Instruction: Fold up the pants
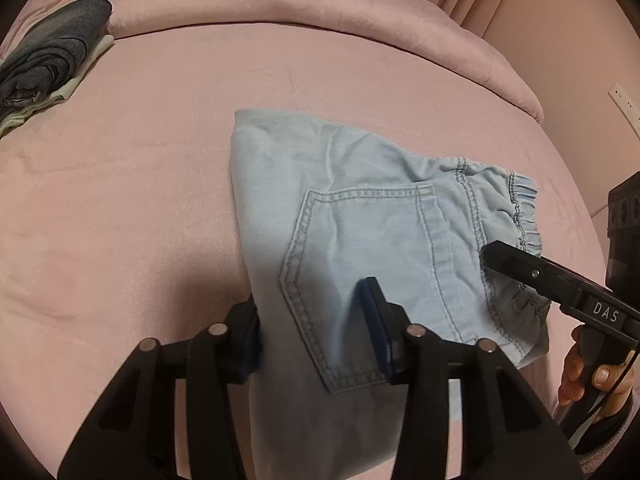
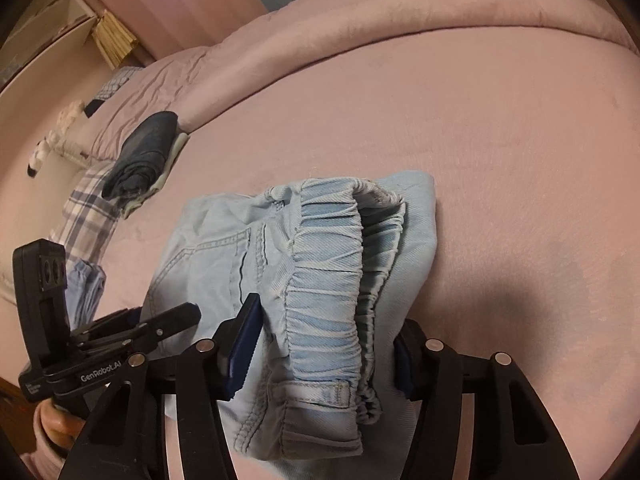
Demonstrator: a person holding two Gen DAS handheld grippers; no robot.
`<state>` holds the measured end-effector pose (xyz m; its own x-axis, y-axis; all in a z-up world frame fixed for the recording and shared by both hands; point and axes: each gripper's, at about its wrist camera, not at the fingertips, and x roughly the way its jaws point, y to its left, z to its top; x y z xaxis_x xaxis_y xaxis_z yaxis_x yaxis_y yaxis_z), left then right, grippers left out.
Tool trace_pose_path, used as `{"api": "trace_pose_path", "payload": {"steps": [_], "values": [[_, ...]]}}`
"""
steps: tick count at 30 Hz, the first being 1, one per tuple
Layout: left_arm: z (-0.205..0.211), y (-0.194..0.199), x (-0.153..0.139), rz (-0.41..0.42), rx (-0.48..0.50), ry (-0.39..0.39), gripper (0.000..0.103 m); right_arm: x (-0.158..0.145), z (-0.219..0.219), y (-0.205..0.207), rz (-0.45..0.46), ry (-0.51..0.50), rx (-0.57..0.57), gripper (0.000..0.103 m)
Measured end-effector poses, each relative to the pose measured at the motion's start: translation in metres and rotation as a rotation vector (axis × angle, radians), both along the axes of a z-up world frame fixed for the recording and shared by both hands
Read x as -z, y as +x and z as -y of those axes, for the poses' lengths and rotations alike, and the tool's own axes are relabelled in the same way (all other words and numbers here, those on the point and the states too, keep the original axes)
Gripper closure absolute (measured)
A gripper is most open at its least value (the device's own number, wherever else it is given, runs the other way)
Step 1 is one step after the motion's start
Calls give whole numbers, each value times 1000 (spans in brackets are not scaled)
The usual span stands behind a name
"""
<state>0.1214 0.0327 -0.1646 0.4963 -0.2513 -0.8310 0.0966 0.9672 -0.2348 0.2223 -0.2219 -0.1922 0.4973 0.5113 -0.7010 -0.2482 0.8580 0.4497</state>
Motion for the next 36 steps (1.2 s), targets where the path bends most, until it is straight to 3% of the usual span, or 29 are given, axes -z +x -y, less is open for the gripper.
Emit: {"api": "trace_pose_path", "payload": {"steps": [6, 36], "values": [[-2, -4, -5, 20, -13, -7, 72, -9, -4, -9, 43, -12, -7, 51], [-1, -35, -38, 107, -20, -28, 74, -37, -17, -37, 148, 8, -80, 63]]}}
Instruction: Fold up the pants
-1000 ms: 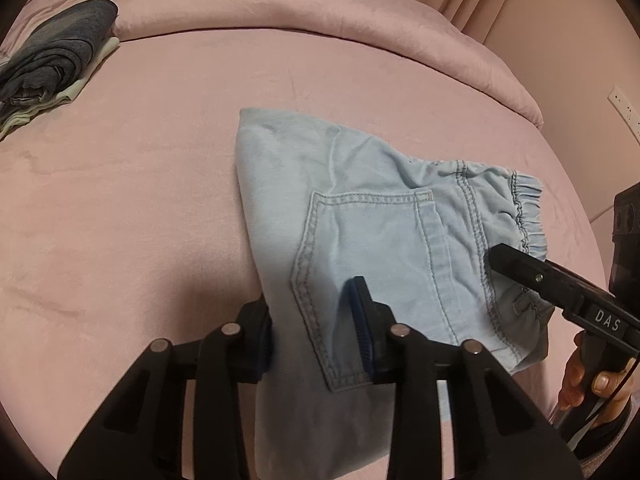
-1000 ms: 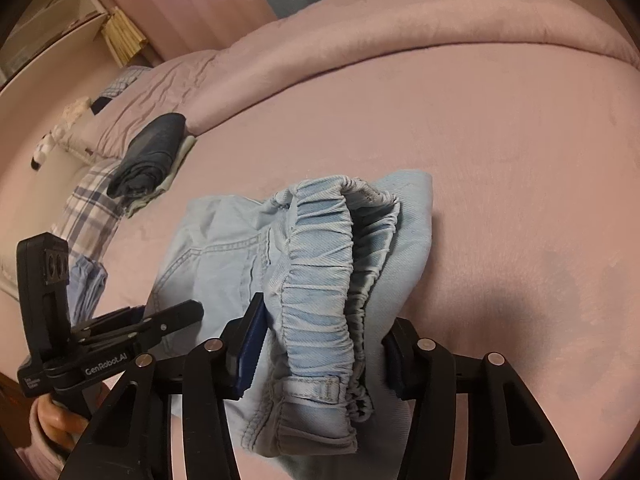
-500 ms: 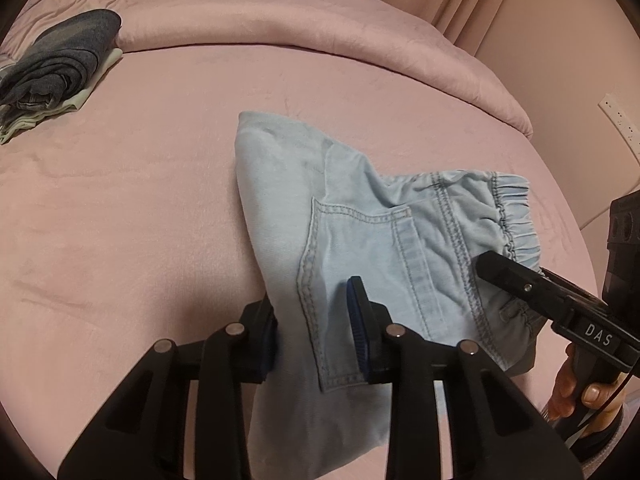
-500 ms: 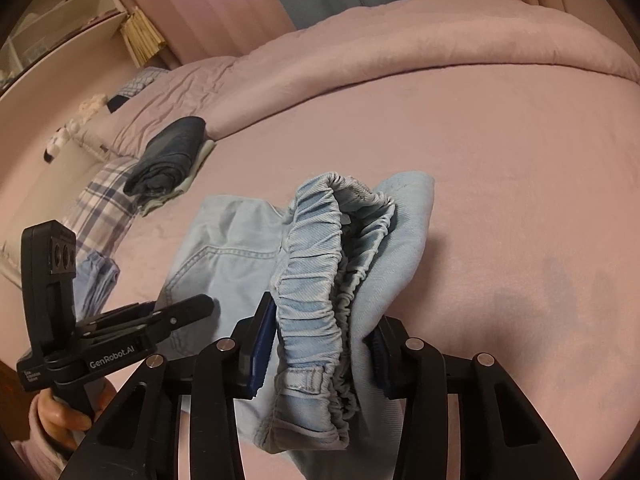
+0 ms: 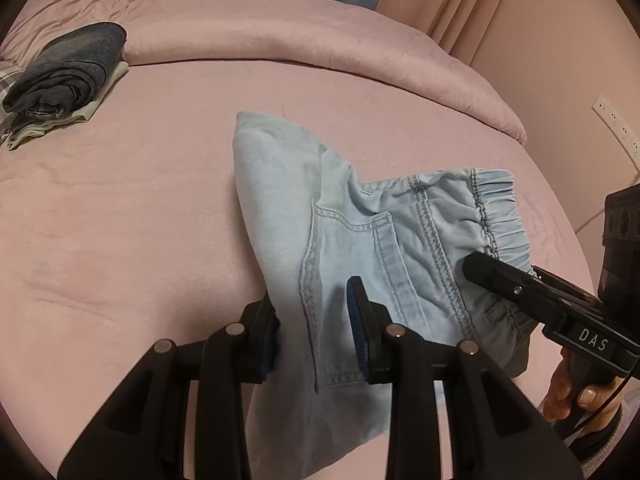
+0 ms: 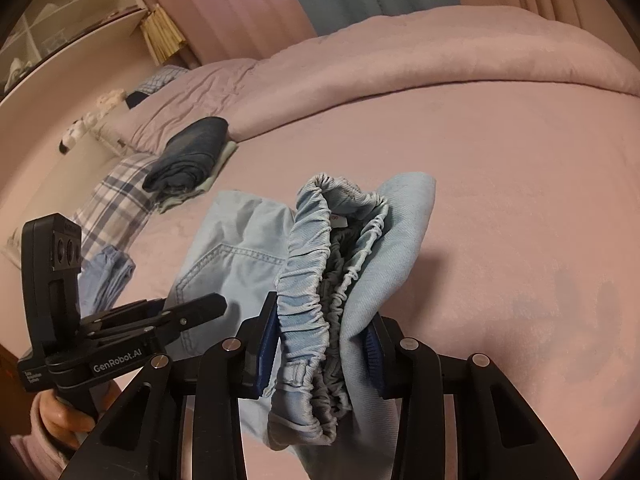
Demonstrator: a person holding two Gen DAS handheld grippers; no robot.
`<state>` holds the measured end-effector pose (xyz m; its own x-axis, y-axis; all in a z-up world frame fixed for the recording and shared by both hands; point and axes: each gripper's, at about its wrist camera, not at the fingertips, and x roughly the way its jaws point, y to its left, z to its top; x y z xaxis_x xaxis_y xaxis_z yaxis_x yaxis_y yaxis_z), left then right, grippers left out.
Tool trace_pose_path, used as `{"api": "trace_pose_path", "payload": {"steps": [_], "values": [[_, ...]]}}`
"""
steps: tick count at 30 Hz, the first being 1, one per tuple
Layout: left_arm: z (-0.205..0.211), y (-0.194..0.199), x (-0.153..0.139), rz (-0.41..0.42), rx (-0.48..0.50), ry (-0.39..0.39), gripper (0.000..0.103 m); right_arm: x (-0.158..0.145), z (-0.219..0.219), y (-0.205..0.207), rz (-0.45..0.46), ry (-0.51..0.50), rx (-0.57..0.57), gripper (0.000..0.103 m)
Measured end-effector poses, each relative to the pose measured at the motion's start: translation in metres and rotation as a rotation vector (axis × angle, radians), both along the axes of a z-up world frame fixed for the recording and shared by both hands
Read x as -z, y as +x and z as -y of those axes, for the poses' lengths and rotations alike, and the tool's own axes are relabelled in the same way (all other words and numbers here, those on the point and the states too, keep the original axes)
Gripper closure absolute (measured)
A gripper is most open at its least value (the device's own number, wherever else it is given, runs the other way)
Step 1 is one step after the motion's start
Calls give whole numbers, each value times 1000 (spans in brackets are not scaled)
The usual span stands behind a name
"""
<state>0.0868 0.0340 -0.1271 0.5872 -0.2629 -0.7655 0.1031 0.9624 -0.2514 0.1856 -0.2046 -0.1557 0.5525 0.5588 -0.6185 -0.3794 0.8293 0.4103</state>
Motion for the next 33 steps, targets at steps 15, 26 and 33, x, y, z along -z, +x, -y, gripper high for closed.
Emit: {"api": "trace_pose_path", "payload": {"steps": [15, 26, 33], "values": [[0, -6, -5, 13, -2, 1, 74, -7, -12, 1, 17, -1, -32, 66], [-2, -4, -8, 15, -6, -8, 74, -8, -19, 2, 19, -3, -46, 67], [0, 1, -20, 43, 0, -1, 74, -16, -20, 4, 42, 2, -47, 67]]}}
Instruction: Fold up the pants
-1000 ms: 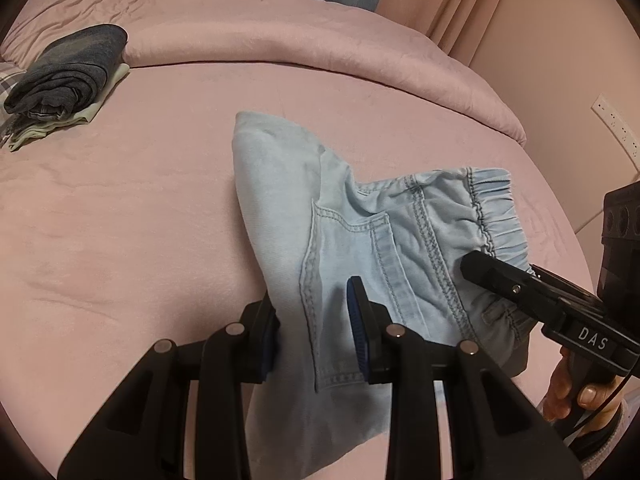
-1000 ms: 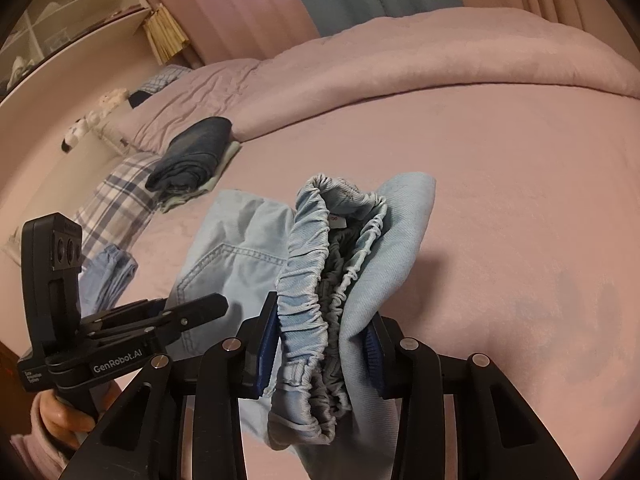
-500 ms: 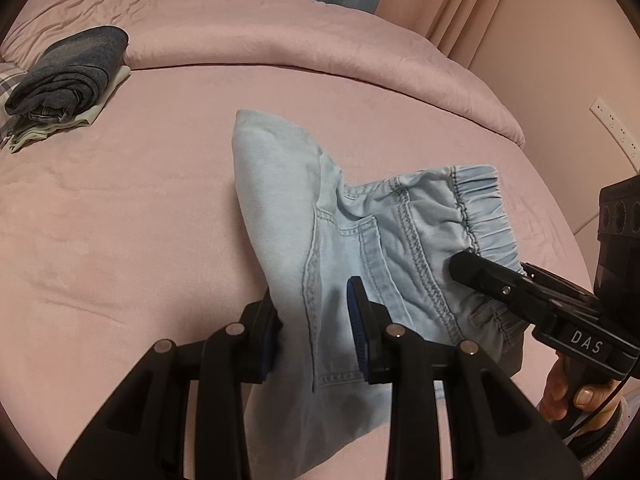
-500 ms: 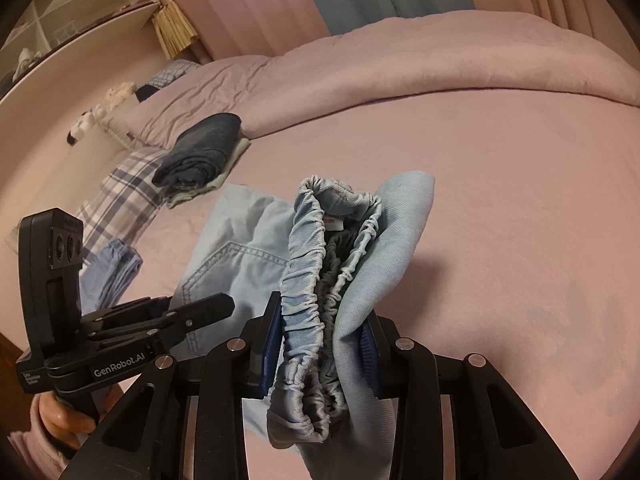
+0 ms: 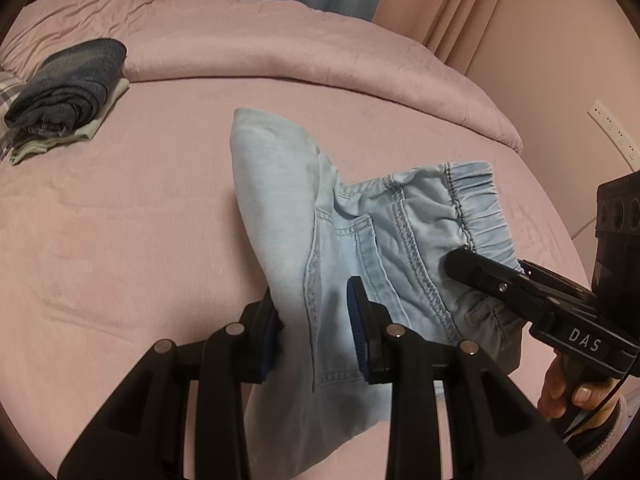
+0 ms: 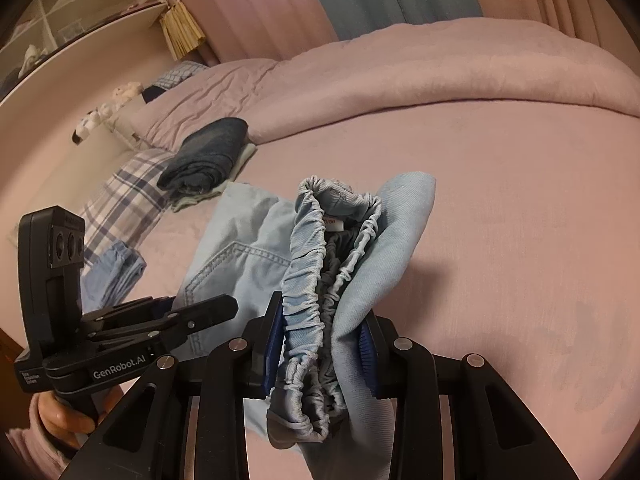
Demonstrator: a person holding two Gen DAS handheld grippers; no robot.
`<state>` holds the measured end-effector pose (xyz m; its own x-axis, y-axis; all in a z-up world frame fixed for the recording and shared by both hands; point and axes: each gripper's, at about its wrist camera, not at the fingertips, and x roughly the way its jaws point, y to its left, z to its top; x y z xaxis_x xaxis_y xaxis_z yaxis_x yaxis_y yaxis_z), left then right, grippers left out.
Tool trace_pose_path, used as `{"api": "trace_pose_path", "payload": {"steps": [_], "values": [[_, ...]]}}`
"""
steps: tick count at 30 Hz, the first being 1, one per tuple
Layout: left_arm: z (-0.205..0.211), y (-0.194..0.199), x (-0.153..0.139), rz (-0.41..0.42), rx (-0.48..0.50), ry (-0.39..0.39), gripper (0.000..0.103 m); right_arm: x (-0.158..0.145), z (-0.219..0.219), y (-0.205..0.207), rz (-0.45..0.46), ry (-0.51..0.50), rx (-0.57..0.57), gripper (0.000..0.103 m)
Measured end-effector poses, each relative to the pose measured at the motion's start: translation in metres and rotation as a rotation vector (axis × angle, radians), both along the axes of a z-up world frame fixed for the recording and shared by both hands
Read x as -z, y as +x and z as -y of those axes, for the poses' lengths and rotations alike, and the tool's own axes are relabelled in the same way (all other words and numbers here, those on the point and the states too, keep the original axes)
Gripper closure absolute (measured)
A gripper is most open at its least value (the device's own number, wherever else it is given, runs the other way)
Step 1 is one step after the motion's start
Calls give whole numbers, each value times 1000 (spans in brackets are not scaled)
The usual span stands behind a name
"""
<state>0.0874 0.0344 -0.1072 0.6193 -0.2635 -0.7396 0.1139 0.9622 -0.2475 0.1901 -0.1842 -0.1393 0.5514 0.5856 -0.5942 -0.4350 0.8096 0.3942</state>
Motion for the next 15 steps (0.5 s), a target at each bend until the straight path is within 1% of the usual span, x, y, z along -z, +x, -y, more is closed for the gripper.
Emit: {"api": "trace_pose_path", "payload": {"steps": [15], "values": [[-5, 29, -26, 63, 12, 13, 74, -26, -6, 25, 64, 17, 3, 67]]}}
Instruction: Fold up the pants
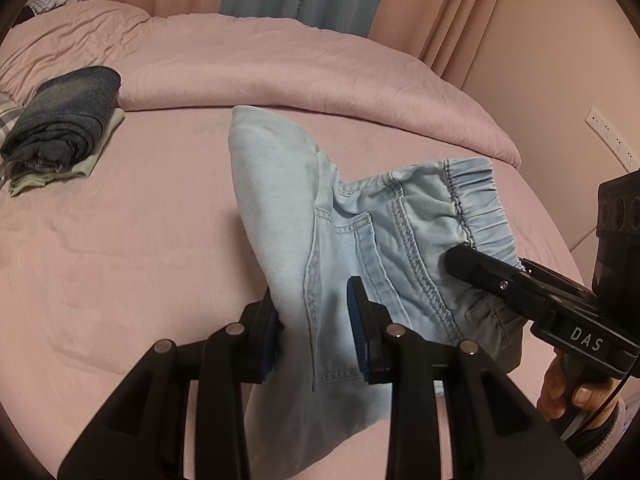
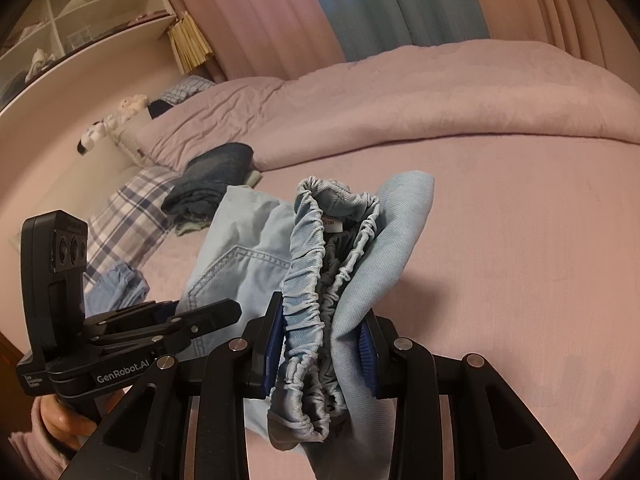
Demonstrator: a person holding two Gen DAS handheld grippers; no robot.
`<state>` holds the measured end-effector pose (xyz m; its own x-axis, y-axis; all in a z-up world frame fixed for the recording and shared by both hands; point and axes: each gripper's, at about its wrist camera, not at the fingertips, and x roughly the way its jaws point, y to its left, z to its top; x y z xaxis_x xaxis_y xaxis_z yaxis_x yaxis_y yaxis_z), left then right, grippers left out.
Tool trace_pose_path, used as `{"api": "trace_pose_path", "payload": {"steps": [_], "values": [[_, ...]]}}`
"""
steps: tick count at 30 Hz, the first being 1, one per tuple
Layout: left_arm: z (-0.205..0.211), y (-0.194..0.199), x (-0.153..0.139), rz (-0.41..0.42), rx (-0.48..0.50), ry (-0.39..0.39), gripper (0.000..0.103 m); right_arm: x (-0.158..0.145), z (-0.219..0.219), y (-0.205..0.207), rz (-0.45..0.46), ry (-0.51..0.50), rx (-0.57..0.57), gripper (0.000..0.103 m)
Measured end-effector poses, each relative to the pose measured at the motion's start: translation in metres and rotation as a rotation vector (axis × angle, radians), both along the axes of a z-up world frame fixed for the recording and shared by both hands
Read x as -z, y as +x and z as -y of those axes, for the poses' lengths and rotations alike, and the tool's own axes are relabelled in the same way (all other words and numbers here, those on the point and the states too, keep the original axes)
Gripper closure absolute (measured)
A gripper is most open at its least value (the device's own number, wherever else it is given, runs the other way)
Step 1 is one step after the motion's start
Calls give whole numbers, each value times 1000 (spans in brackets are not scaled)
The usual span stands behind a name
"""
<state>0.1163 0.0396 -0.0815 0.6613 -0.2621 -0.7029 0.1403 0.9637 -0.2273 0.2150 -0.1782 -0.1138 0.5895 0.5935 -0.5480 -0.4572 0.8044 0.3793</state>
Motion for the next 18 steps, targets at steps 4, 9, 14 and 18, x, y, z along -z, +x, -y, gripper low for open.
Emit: {"api": "trace_pose_path", "payload": {"steps": [4, 9, 14, 18], "values": [[-1, 10, -4, 7, -4, 0, 73, -4, -3, 8, 12, 1, 1, 67], [0, 22, -6, 10, -4, 11, 73, -4, -6, 17, 16, 2, 3, 67], [0, 32, -4, 3, -2, 14, 74, -2, -6, 23, 11, 5, 7, 67], [4, 36, -1, -4, -1, 16, 74, 0, -8, 28, 4, 4, 10, 67]]}}
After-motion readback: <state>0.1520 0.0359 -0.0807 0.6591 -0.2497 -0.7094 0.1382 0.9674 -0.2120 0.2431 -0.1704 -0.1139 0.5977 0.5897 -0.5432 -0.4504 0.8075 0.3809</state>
